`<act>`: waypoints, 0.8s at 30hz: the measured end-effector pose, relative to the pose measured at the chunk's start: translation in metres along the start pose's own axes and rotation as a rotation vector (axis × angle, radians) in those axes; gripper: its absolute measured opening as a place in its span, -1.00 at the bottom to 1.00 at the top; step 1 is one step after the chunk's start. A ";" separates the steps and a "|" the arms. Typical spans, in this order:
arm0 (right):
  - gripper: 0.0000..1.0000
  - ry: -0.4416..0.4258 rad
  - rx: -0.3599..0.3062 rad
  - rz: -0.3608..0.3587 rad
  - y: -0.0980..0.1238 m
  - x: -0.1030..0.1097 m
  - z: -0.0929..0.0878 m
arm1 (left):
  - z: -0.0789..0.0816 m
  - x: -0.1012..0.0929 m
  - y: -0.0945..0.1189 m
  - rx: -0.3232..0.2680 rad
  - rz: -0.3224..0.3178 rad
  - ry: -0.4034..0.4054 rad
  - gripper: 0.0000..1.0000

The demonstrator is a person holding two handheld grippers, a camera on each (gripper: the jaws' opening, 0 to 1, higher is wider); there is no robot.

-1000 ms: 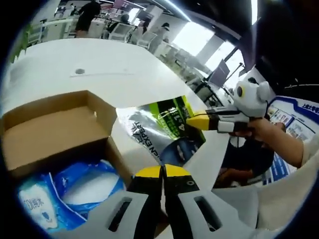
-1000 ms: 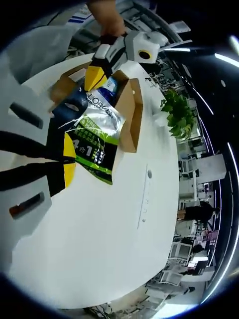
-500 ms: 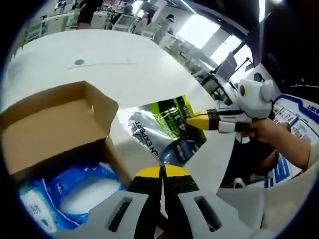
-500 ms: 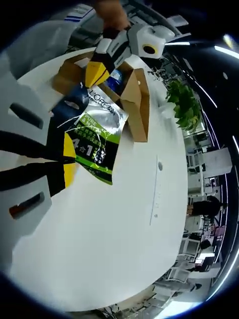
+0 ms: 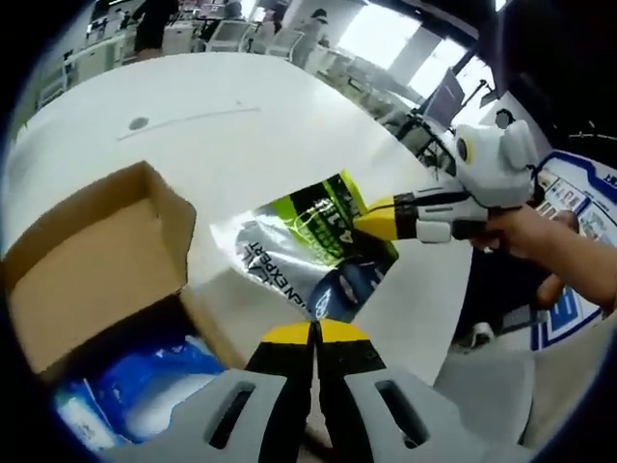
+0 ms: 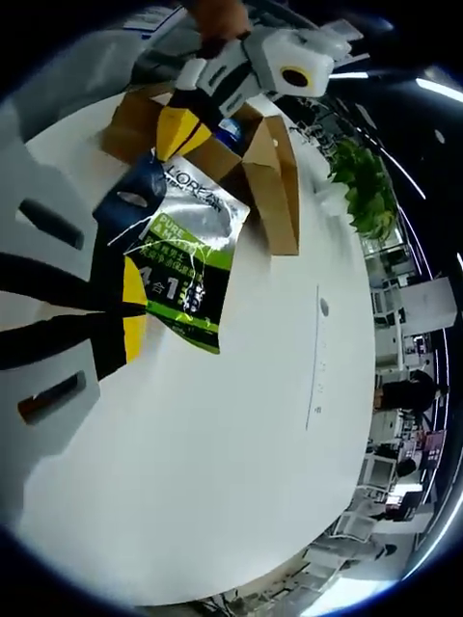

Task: Operate the shoe box by opening the lid, removing the specified soft item, and placing it in the target area until the item is outside and the box remains undamaged.

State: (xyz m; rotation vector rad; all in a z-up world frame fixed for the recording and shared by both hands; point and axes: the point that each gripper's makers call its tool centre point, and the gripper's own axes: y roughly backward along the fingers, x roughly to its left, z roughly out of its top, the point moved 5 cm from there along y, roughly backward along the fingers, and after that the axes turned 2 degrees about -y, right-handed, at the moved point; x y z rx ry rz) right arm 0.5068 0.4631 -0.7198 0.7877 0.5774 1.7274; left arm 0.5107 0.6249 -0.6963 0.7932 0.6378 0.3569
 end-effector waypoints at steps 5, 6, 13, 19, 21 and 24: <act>-1.00 -0.010 0.006 0.000 -0.004 -0.004 -0.003 | 0.000 0.002 -0.008 0.029 0.024 -0.015 -1.00; -1.00 -0.009 0.008 -0.001 -0.006 -0.004 -0.004 | 0.000 0.002 -0.009 0.033 0.027 -0.016 -1.00; -1.00 -0.026 0.011 0.003 -0.014 -0.010 -0.008 | 0.004 0.005 -0.016 0.078 0.097 -0.095 -1.00; -1.00 -0.037 0.013 0.008 -0.021 -0.012 -0.010 | 0.003 0.004 -0.026 0.173 0.181 -0.290 -1.00; -1.00 -0.045 0.011 0.004 -0.024 -0.014 -0.011 | 0.003 0.000 -0.029 0.200 0.193 -0.334 -1.00; -1.00 -0.059 0.006 0.001 -0.025 -0.015 -0.012 | 0.005 0.002 -0.033 0.228 0.251 -0.487 -1.00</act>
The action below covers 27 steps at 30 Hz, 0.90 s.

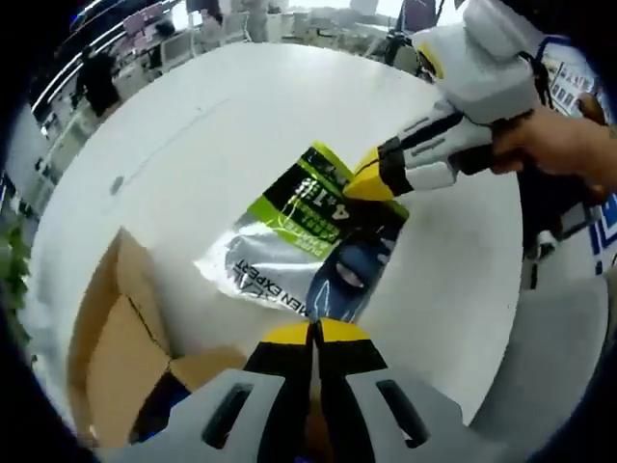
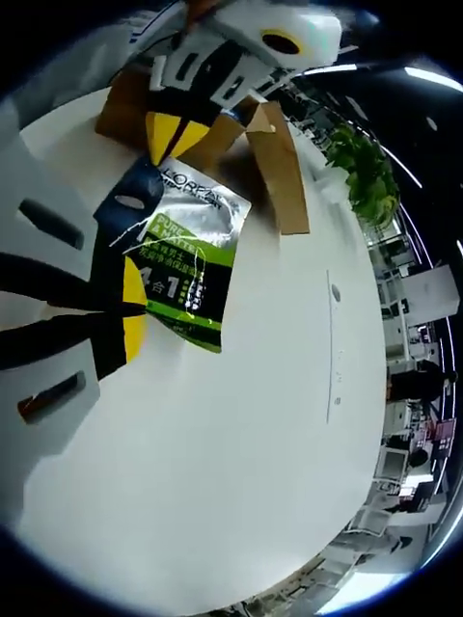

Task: Operate the shoe box by opening the lid, removing the specified soft item, and placing it in the target area until the item is outside and the box remains undamaged.

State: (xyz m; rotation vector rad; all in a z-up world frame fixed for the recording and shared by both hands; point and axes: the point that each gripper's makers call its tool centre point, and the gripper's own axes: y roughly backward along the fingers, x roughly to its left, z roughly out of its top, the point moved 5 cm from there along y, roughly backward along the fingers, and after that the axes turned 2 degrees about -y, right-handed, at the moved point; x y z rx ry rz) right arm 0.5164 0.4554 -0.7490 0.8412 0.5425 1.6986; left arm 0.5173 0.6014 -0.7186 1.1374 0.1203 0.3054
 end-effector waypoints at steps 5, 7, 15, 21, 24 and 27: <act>-1.00 -0.016 0.006 -0.004 -0.002 -0.003 -0.004 | 0.001 -0.007 -0.008 0.048 0.039 -0.146 -1.00; -1.00 -0.016 0.009 -0.005 -0.003 -0.003 -0.005 | 0.000 -0.010 -0.011 0.052 0.040 -0.154 -1.00; -1.00 -0.037 0.007 0.006 -0.007 -0.002 -0.007 | -0.007 -0.008 -0.021 0.081 0.046 -0.194 -1.00; -1.00 -0.063 0.001 0.006 -0.008 -0.001 -0.008 | -0.009 -0.009 -0.023 0.095 0.046 -0.223 -1.00; -1.00 -0.075 -0.001 0.004 -0.009 -0.002 -0.009 | -0.010 -0.009 -0.023 0.097 0.041 -0.228 -1.00; -1.00 -0.076 -0.002 -0.001 -0.010 -0.003 -0.010 | -0.010 -0.008 -0.022 0.097 0.055 -0.248 -0.98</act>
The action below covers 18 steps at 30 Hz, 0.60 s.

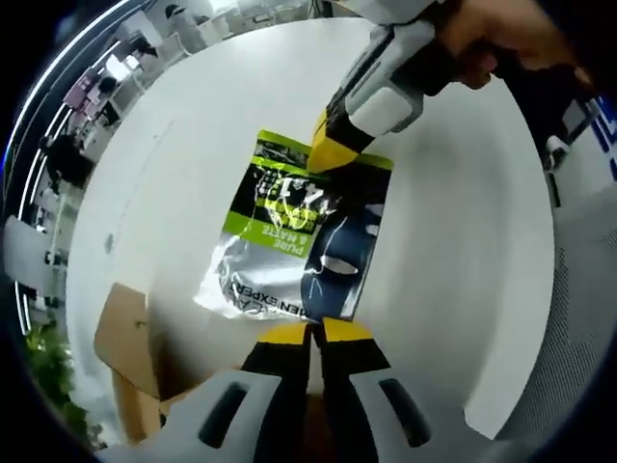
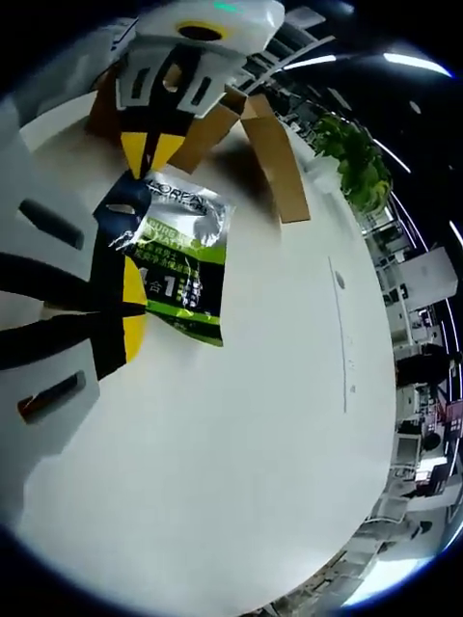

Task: Operate the shoe box by opening the lid, removing the specified soft item, and placing it in the target area until the item is outside and the box remains undamaged.

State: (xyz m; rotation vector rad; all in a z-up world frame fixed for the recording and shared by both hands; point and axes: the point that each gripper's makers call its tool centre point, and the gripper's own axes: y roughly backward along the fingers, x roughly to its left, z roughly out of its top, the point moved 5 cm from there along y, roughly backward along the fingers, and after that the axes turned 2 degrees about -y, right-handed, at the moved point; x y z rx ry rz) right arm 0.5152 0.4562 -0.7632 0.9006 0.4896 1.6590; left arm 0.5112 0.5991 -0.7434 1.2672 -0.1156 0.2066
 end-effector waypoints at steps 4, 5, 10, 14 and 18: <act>-1.00 -0.004 -0.002 -0.005 0.000 0.000 0.000 | -0.003 -0.001 0.002 0.014 0.017 -0.049 -0.89; -1.00 0.004 -0.002 -0.005 0.000 0.000 0.000 | -0.003 -0.002 0.003 0.013 0.024 -0.060 -0.87; -1.00 0.023 0.001 -0.014 0.000 0.001 0.000 | -0.004 -0.001 0.011 0.010 0.027 -0.040 -0.81; -1.00 0.024 0.002 -0.024 0.000 0.001 0.000 | 0.000 -0.002 0.019 -0.086 -0.027 0.117 -0.72; -1.00 0.026 0.002 -0.025 0.000 0.001 0.000 | 0.002 0.003 0.031 -0.142 -0.043 0.199 -0.70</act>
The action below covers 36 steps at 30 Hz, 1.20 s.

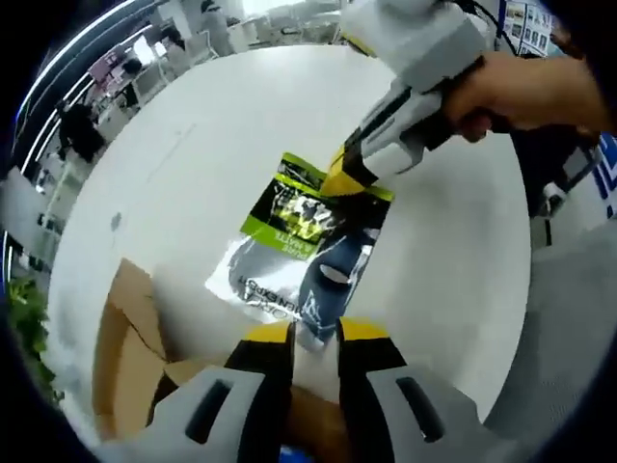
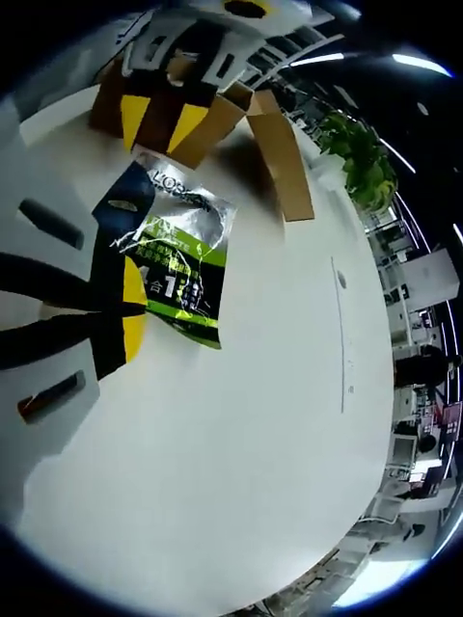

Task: Operate the shoe box by opening the lid, removing the specified soft item, and placing it in the target area until the item is outside and the box remains undamaged.

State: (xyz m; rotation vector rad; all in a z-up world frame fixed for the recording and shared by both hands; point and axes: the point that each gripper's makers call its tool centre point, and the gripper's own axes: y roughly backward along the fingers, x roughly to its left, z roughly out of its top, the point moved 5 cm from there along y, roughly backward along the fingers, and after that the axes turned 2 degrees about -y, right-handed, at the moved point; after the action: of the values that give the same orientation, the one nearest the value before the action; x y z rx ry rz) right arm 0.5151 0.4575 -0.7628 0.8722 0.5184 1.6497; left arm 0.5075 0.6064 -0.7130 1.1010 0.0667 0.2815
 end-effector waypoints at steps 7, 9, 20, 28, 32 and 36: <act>-1.00 0.048 -0.007 -0.003 0.000 0.001 -0.001 | 0.003 -0.001 0.014 -0.085 -0.040 0.108 -0.66; -1.00 0.054 -0.008 -0.004 0.001 0.001 -0.001 | 0.002 -0.002 0.018 -0.095 -0.039 0.113 -0.66; -0.88 0.084 -0.036 -0.020 0.007 -0.002 0.003 | -0.005 0.001 0.039 -0.153 -0.039 0.164 -0.62; -0.82 0.104 -0.050 -0.040 0.018 -0.002 0.005 | -0.010 0.004 0.055 -0.199 -0.041 0.204 -0.58; -0.80 0.128 -0.053 -0.045 0.023 0.001 0.003 | -0.017 0.007 0.062 -0.211 -0.030 0.225 -0.58; -0.79 0.139 -0.054 -0.054 0.028 0.004 0.002 | -0.025 0.007 0.067 -0.217 -0.021 0.241 -0.57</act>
State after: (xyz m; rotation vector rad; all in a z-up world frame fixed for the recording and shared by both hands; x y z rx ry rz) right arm 0.4990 0.4544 -0.7401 0.7014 0.5858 1.6752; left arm 0.4971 0.6580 -0.6640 0.8469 0.2564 0.3922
